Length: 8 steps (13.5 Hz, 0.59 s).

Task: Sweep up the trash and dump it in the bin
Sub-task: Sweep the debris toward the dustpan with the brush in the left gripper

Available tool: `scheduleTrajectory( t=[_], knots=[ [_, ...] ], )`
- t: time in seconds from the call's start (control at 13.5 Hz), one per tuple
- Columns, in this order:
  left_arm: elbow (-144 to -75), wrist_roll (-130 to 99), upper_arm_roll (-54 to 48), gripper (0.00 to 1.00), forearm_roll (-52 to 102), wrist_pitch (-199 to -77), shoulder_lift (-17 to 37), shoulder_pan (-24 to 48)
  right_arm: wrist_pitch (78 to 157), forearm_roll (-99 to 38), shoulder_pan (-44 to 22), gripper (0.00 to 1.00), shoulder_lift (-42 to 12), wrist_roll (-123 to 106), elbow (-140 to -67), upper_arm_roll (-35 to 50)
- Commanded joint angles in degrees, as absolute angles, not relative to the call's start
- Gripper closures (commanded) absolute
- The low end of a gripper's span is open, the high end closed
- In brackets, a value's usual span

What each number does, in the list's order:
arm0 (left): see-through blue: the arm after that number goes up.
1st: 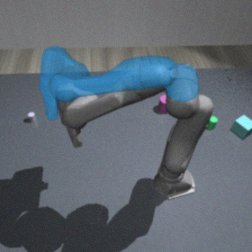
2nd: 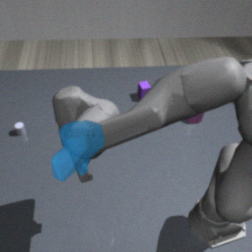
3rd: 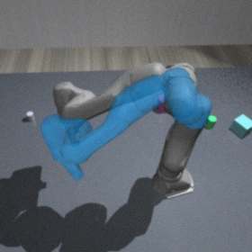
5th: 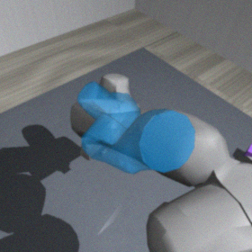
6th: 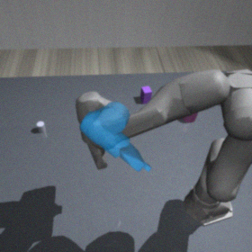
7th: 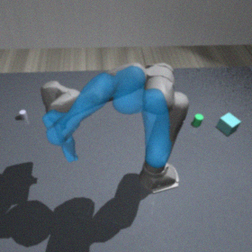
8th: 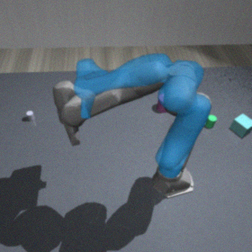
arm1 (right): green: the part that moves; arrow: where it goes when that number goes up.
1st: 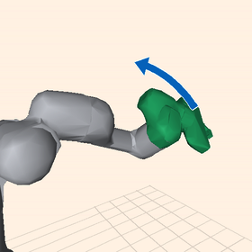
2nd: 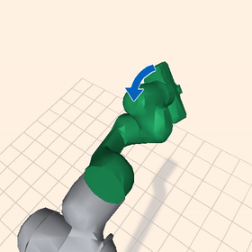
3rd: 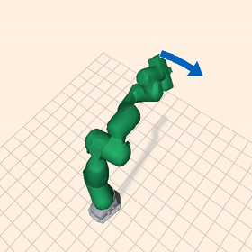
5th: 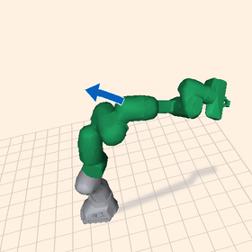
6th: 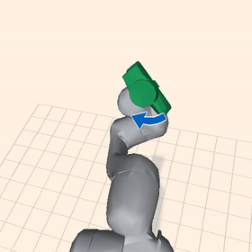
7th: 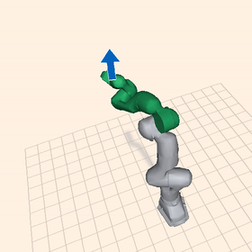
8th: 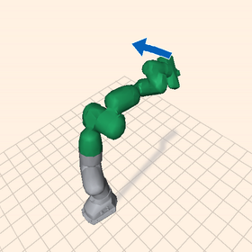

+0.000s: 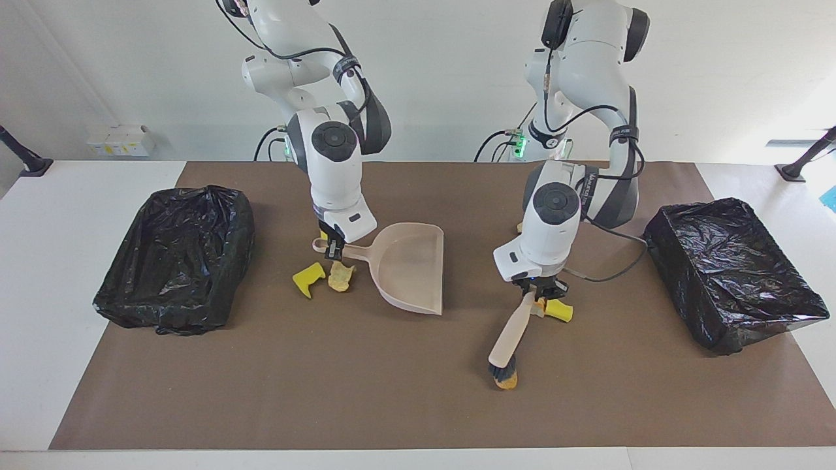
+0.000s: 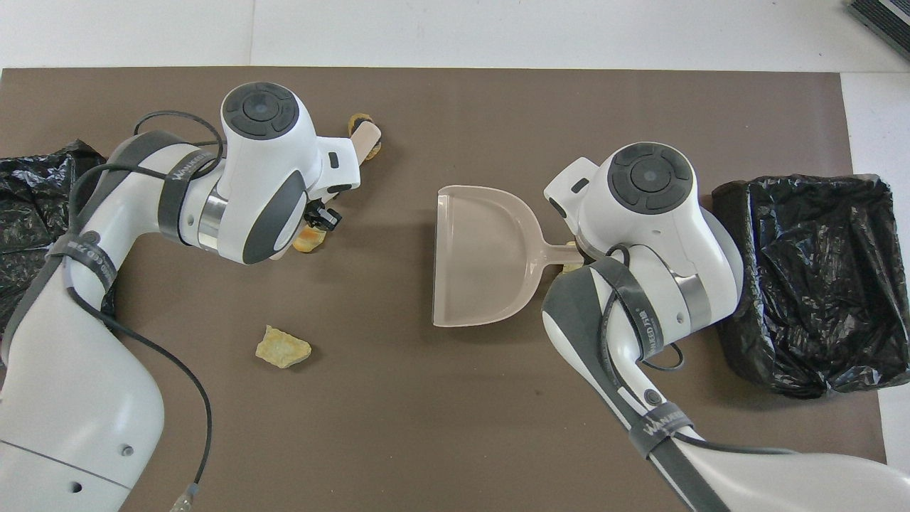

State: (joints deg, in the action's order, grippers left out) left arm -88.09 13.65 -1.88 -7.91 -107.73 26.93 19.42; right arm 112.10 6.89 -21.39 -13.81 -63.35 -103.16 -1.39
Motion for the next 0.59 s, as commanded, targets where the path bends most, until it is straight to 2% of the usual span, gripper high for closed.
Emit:
scheduleTrajectory(
  t=[0.0,0.3,0.52],
  knots=[
    [-92.45,18.54,-2.11,1.0,-8.61,-100.92,22.07,17.49,114.17,7.65,-21.27,1.0,-13.1,-65.83,-104.24,-0.88],
    [-92.9,21.78,-1.67,1.0,-8.7,-95.11,18.64,14.95,112.85,7.38,-23.64,1.0,-12.39,-63.2,-104.68,-0.88],
    [-90.1,22.15,-1.58,1.0,-8.09,-97.46,19.51,14.59,112.94,7.91,-23.38,1.0,-13.1,-63.11,-105.2,-0.97]
  ],
)
